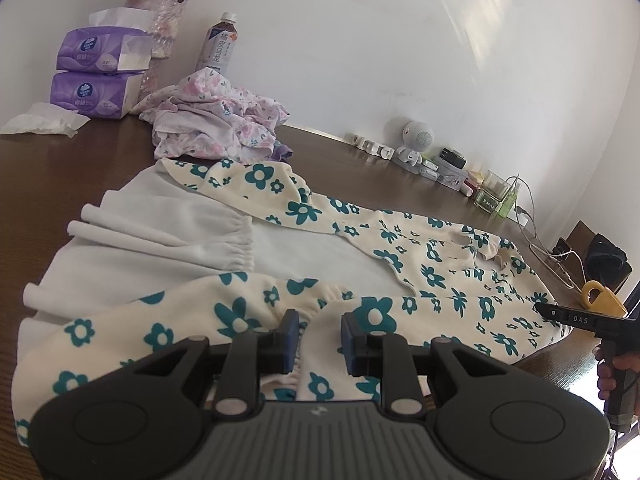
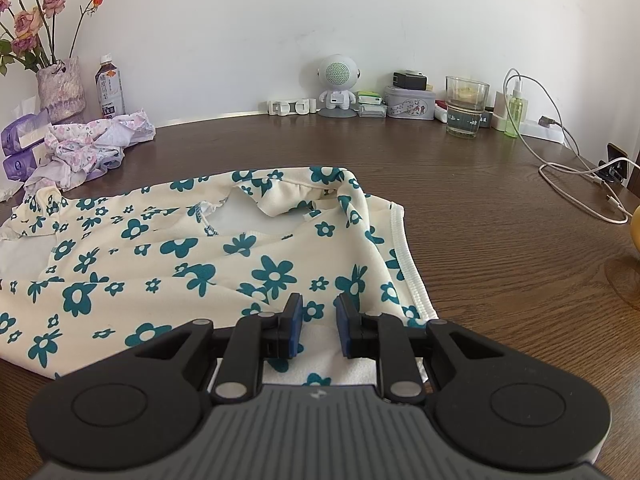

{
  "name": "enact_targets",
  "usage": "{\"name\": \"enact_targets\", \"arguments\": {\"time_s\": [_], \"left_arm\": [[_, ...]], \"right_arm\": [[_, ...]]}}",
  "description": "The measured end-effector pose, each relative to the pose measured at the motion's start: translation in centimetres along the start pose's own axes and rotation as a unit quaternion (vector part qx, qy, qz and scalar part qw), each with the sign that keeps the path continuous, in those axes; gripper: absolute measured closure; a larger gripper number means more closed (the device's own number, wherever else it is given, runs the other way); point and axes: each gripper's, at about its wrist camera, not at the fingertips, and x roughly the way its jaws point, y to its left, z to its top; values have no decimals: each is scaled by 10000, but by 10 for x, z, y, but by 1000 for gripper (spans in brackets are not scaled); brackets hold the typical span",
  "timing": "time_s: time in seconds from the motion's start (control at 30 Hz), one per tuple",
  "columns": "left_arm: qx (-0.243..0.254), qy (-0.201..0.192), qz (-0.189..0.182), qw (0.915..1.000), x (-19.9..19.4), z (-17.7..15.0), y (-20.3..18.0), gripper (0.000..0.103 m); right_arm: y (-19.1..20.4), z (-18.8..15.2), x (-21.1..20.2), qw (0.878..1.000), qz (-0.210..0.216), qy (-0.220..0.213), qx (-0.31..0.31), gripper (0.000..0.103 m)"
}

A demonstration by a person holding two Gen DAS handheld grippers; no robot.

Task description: Fold clothes

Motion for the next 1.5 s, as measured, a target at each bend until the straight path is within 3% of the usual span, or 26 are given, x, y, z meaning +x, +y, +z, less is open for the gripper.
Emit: {"name": "enact_targets", "arguments": {"time_s": [0.6, 0.8, 1.1, 1.17, 1.27, 1.33, 1.43, 1.5], "left_arm": [[-42, -23, -38, 10000, 0, 0, 0, 79], [117, -22, -116, 9999, 1, -1, -8, 62], [115, -28, -123, 9999, 1, -1, -9, 61], [124, -13, -217, 9997, 1, -1, -8, 55], [83, 179, -434, 9989, 0, 12, -8, 39], [174, 195, -589, 9979, -5, 26, -10, 31], [693, 333, -735, 9943, -13, 55, -17, 19], [1080, 407, -584, 9916, -14, 78, -21, 17]], "right_arm": [[2, 0, 0, 10000, -38, -2, -52, 84], [3, 0, 0, 10000, -75, -5, -40, 84], [1, 0, 0, 10000, -61, -6, -27, 84], [2, -1, 0, 10000, -73, -12, -50, 83], [3, 4, -3, 9999, 26, -88, -142, 72], [4, 9, -6, 9996, 113, -144, -212, 53], [3, 31, -14, 9976, 531, -284, -334, 51], [5, 51, -18, 9949, 668, -383, -647, 43]]}}
